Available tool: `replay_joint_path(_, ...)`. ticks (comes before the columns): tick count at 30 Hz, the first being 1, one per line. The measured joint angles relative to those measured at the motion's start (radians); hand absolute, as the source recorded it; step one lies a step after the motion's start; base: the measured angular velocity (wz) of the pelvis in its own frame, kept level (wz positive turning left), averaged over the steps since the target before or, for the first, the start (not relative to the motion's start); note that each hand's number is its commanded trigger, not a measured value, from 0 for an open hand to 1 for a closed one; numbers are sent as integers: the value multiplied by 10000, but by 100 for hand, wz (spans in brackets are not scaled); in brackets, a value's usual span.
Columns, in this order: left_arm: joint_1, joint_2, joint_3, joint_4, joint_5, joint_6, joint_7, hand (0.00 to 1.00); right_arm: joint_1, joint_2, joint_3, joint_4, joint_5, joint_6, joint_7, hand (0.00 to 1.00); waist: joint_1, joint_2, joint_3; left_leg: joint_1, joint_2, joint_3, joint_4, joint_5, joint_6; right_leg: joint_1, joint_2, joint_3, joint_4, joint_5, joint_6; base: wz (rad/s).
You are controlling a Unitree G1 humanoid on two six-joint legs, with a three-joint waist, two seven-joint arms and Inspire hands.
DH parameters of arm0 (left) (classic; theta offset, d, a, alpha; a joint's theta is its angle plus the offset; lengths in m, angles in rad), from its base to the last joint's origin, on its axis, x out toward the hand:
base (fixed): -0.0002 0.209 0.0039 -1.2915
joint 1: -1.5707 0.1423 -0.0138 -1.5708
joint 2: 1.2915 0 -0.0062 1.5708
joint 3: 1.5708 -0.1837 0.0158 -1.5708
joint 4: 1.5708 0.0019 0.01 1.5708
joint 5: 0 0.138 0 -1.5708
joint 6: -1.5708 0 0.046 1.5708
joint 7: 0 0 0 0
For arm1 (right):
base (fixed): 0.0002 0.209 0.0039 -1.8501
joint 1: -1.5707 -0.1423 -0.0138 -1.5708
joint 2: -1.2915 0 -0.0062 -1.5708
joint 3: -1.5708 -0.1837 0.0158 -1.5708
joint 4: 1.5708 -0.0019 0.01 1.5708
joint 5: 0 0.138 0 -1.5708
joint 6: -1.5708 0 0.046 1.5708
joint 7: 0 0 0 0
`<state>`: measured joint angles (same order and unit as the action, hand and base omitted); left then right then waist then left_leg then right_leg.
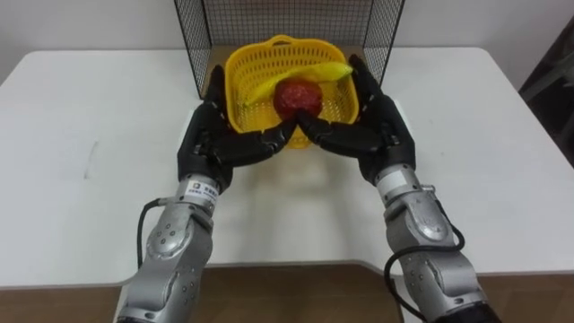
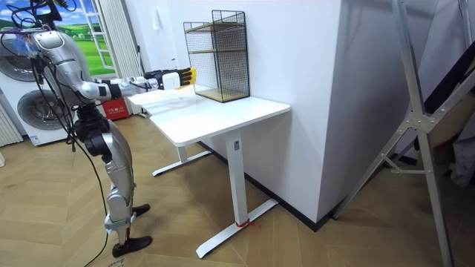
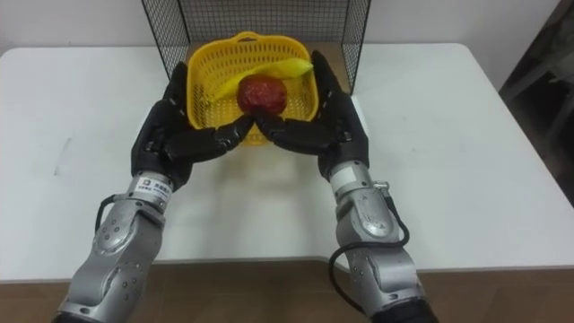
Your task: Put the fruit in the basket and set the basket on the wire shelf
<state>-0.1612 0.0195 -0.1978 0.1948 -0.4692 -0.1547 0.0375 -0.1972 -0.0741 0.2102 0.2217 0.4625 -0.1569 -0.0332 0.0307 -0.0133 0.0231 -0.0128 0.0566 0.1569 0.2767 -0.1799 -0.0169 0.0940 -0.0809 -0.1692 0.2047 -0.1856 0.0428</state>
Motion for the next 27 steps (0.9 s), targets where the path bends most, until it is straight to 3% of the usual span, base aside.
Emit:
replay_joint_path(3, 0, -10, 3, -225, -3, 0, 23, 0, 0, 7, 1, -15, 1, -169, -3, 0, -5, 2, -1, 10, 0, 1, 0, 0, 0, 3, 0, 3, 0, 0, 0, 0)
replay_joint_path(10, 2, -16, -7, -226, -7, 2, 26, 0, 1, 7, -1, -20, 43, -171, -11, 0, -39, 5, -1, 32, 19, 7, 94, -10, -4, 49, 8, -7, 18, 0, 0, 0)
replay_joint_path(14, 4, 5, 24, -225, -32, 3, 25, 0, 4, 11, 16, -17, 41, -169, 1, 0, 19, 43, 8, -152, 297, -82, 840, -371, -80, 91, 197, -61, 268, -50, -44, 0)
replay_joint_path(16, 4, 9, 24, -225, -49, 1, 24, 0, 5, 0, 20, -17, 62, -173, 14, 0, 18, 48, 12, -250, 425, -154, 1319, -623, -130, -27, 266, -98, 651, -301, -108, 2)
replay_joint_path(18, 24, 11, 22, -223, -57, -1, 24, 0, 44, -35, 7, 87, 135, -205, 58, 0, 46, 92, 41, -516, 674, -257, 2245, -1049, -231, -265, 344, -218, 1500, -841, -236, 5)
replay_joint_path(20, 47, 74, 22, -212, -68, -1, 24, 0, 67, 17, 15, 128, 125, -208, 121, 0, 59, 62, 52, -742, 776, -378, 2891, -1198, -311, -495, 357, -222, 2228, -1325, -322, 5)
replay_joint_path(23, 93, 79, 29, -186, -98, -1, 25, 0, 79, 42, 29, 262, 139, -213, 241, 0, 124, 85, 52, -1163, 963, -400, 4160, -1095, -272, -662, 369, -102, 3004, -1889, -411, -4)
replay_joint_path(25, 106, 79, 83, -208, -60, -11, 25, 0, 66, 71, 46, 288, 145, -219, 284, 0, 169, 86, 3, -1161, 963, -534, 4079, -1014, -275, -697, 352, -41, 3030, -1880, -487, -12)
replay_joint_path(26, 106, 69, 105, -208, -80, -25, 26, 0, 58, 112, 35, 289, 158, -227, 313, 0, 198, 40, -42, -1119, 958, -523, 3884, -917, -364, -755, 366, 57, 3021, -1759, -621, -14)
replay_joint_path(27, 105, 44, 194, -210, -80, -25, 26, 0, 58, 182, 33, 292, 162, -230, 348, 0, 207, -49, -24, -1130, 957, -502, 3749, -792, -411, -738, 376, 125, 2956, -1691, -680, -18)
